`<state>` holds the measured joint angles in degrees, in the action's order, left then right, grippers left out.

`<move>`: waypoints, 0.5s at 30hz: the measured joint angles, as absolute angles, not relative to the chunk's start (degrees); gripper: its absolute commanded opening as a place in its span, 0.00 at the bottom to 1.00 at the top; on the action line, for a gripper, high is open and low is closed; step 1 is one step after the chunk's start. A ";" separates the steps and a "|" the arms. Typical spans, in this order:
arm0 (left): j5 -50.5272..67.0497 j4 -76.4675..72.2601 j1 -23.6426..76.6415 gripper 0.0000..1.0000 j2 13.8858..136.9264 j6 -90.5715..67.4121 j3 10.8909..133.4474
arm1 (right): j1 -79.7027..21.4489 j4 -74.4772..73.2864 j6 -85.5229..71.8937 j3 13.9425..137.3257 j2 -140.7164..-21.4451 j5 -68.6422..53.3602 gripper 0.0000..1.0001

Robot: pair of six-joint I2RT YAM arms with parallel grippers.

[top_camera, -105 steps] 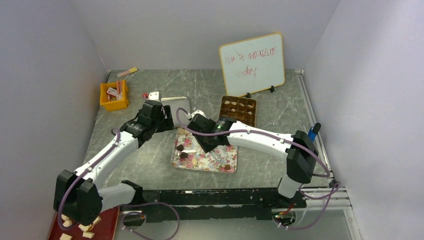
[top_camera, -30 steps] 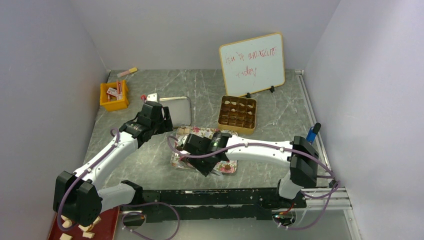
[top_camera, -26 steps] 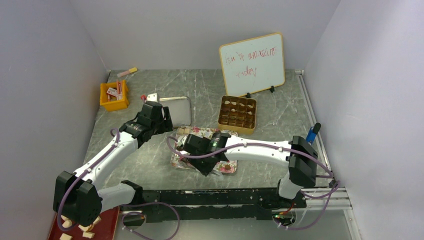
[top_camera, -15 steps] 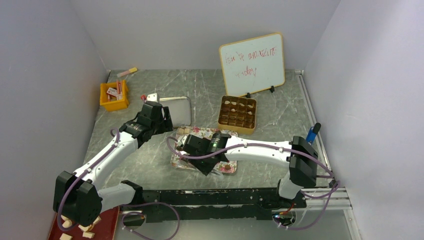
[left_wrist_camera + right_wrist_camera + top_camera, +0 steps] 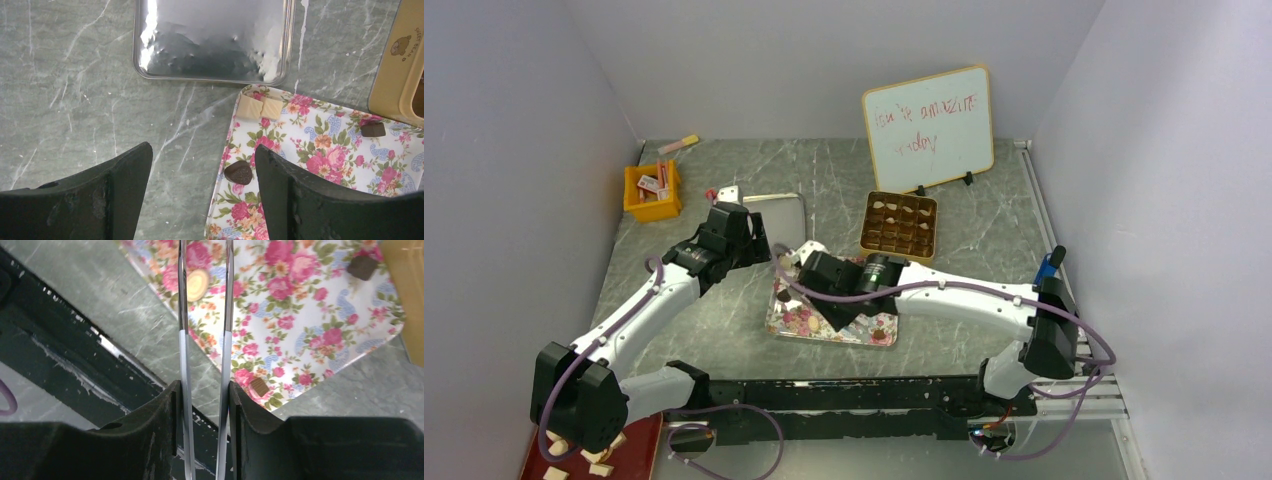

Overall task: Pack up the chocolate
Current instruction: Pick up the fake chocolate from the plate, then place the fake chocolate in the packing box.

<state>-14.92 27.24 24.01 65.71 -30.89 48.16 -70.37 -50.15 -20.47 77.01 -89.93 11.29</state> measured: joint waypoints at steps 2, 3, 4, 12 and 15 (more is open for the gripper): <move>-14.92 27.22 24.01 0.80 65.73 -30.87 48.16 | -68.62 -50.46 -21.17 77.17 -88.92 12.25 0.00; -14.92 27.22 24.01 0.80 65.73 -30.85 48.18 | -67.53 -50.59 -21.28 77.17 -88.42 12.67 0.00; -14.92 27.22 24.01 0.80 65.73 -30.83 48.16 | -65.87 -50.65 -21.47 77.17 -87.90 13.02 0.00; -14.90 26.98 24.01 0.80 65.91 -30.61 48.18 | -50.11 -49.87 -20.53 77.14 -85.08 15.07 0.00; -14.90 26.87 24.01 0.80 66.00 -30.35 48.18 | -46.24 -49.10 -19.53 77.14 -85.17 15.16 0.00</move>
<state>-14.90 26.87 24.01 66.00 -30.35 48.18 -46.24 -49.10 -19.53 77.14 -85.17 15.16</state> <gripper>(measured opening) 0.799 0.381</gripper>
